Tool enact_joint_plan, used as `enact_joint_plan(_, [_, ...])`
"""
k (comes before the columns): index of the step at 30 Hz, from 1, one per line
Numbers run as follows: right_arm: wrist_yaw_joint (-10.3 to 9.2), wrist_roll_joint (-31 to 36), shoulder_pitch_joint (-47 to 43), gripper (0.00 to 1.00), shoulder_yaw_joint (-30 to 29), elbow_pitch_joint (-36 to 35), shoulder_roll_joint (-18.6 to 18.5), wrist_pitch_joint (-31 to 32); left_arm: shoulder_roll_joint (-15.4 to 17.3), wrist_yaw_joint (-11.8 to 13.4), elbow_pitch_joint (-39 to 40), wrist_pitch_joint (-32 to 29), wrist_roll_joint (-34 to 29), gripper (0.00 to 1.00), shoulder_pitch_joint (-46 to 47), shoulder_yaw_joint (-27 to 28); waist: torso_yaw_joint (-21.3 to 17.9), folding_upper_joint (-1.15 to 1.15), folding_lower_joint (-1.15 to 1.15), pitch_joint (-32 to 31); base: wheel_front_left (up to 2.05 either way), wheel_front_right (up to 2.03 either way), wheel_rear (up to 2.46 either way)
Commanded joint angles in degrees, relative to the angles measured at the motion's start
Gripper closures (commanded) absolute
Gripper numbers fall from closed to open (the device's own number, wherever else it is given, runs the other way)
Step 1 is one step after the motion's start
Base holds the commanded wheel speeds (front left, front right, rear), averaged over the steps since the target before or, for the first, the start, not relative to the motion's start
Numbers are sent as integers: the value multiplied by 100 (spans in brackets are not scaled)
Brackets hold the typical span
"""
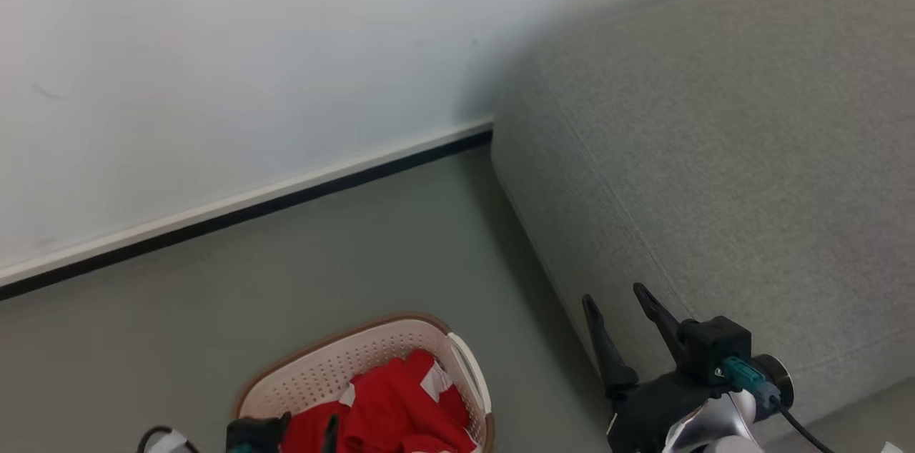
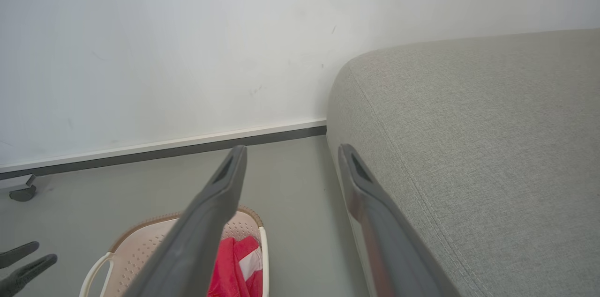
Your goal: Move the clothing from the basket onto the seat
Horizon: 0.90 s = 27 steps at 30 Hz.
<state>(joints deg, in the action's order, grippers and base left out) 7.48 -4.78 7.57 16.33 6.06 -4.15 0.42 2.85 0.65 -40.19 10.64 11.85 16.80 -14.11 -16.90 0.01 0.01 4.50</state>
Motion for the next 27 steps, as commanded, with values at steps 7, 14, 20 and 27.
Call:
enact_joint_plan(7, [2,-192,477,0,304,84,112,-300,201,12,-908,-128,-125,0,911,-160,-1325,-1,-1,1553,0,0,0])
enact_joint_plan(14, [2,-506,666,0,102,-113,145,-681,543,-94,-1802,-430,-393,0,2107,-389,-1355,-1,-1,2658,0,0,0])
enact_joint_plan(20, [2,-725,761,0,-117,-323,149,-927,717,-141,-2235,-507,-462,0,2805,-450,-1300,-1,-1,3288,0,0,0])
enact_joint_plan(27, [2,-931,795,0,-76,-520,142,-1080,939,-188,-2701,-760,-582,0,3369,-596,-1191,-1,-1,3818,12,12,12])
